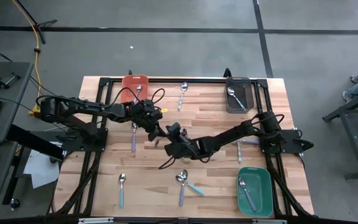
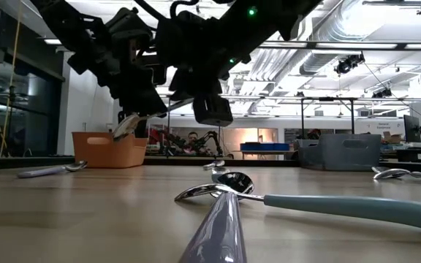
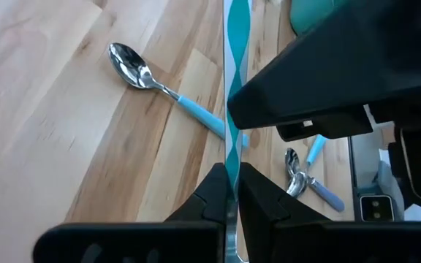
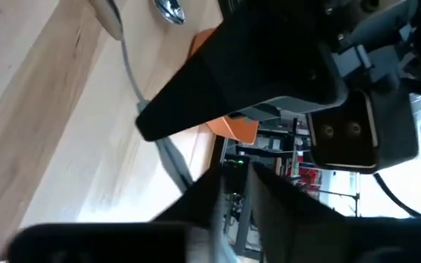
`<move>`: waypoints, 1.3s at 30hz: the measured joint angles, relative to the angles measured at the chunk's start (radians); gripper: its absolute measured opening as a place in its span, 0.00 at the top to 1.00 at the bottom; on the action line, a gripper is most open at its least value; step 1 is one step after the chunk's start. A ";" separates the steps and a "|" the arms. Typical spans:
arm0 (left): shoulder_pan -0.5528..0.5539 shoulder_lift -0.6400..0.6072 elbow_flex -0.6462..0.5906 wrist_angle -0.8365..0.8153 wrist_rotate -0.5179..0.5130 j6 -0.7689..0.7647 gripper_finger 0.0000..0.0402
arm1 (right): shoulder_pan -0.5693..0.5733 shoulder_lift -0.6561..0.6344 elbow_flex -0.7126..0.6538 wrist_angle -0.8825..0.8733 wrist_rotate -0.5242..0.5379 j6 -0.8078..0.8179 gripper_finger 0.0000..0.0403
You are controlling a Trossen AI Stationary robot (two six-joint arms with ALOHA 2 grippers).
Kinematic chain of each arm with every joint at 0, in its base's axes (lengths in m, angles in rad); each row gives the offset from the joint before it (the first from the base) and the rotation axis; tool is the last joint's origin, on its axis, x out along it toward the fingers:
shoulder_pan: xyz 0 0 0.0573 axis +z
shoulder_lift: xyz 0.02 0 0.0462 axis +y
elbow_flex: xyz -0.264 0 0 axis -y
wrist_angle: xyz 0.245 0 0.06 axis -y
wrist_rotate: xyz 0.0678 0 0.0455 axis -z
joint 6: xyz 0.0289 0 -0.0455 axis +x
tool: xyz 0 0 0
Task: Sort silverware by color (type)
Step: Put the white patterned spoon into the black bin
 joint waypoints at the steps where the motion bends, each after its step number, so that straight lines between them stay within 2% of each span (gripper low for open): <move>1: 0.001 0.000 0.000 0.002 0.000 0.005 0.98 | 0.000 0.000 0.000 -0.007 -0.001 0.010 0.91; 3: 0.002 0.000 0.000 0.004 -0.001 0.012 0.98 | -0.002 0.000 0.000 -0.022 -0.004 0.026 0.98; 9: 0.003 0.000 0.000 0.002 -0.015 0.059 0.96 | -0.008 -0.003 0.000 -0.060 -0.014 0.123 0.99; 14: 0.001 -0.002 0.000 0.006 -0.027 0.132 0.86 | -0.012 -0.005 0.000 -0.121 -0.040 0.228 1.00; 19: 0.001 -0.008 0.000 0.012 -0.057 0.209 0.77 | -0.030 -0.020 -0.002 -0.243 -0.069 0.418 1.00; 24: -0.008 -0.053 0.001 0.003 -0.167 0.324 0.71 | -0.054 -0.027 -0.002 -0.355 -0.126 0.590 1.00; 27: -0.021 -0.096 -0.007 0.009 -0.226 0.385 0.71 | -0.072 -0.027 -0.002 -0.408 -0.229 0.701 1.00; 31: -0.060 -0.180 -0.092 0.089 -0.264 0.403 0.72 | -0.106 -0.027 -0.002 -0.425 -0.494 0.873 0.99; 33: -0.084 -0.231 -0.156 0.151 -0.288 0.400 0.74 | -0.126 -0.023 -0.002 -0.393 -0.572 0.892 0.96; 36: -0.120 -0.320 -0.254 0.238 -0.292 0.400 0.77 | -0.156 -0.020 -0.002 -0.320 -0.612 0.863 0.89; 39: -0.155 -0.401 -0.339 0.308 -0.292 0.420 0.79 | -0.197 -0.020 -0.002 -0.211 -0.747 0.842 0.80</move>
